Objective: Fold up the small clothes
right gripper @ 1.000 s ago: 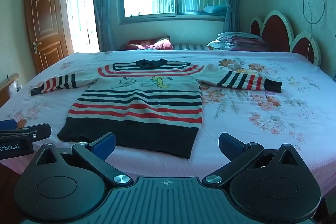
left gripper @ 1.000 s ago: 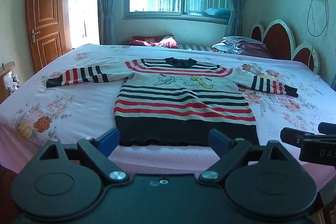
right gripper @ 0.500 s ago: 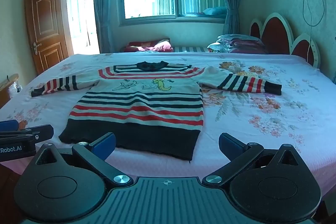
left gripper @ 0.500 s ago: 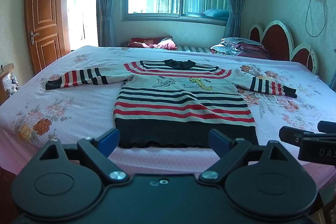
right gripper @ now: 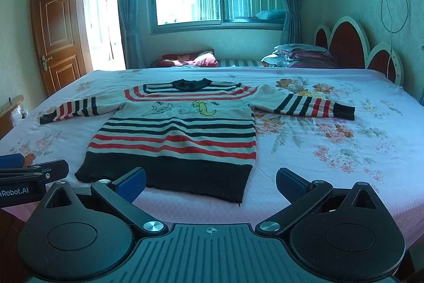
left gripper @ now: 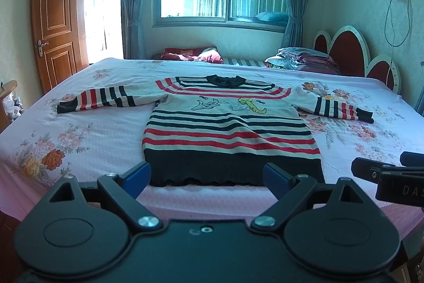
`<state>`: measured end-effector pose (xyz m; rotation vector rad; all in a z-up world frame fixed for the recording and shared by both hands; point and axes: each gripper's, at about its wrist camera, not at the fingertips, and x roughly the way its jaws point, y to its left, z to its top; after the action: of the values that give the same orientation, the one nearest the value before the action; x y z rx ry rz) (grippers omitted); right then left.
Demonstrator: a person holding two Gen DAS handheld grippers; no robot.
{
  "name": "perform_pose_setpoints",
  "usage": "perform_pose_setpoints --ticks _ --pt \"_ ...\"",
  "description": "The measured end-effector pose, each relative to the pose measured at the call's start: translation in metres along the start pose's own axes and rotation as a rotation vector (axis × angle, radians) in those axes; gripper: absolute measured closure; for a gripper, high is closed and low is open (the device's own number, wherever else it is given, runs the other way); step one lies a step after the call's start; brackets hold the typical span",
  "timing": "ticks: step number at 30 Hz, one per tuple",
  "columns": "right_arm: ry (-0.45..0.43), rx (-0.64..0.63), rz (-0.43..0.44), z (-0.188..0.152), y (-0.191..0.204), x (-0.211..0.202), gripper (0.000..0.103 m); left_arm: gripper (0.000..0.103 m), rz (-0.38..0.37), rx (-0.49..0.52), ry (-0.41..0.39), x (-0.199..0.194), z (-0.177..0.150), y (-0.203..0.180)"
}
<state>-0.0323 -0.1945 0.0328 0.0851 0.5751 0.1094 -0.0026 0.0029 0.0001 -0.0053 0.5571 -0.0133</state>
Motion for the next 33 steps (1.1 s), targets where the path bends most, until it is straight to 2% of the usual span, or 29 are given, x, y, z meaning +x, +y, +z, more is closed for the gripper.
perform_pose_setpoints --ticks 33 --pt "-0.006 0.002 0.005 0.0024 0.0013 -0.0039 0.000 0.011 -0.001 0.001 -0.001 -0.0018 0.0002 0.0003"
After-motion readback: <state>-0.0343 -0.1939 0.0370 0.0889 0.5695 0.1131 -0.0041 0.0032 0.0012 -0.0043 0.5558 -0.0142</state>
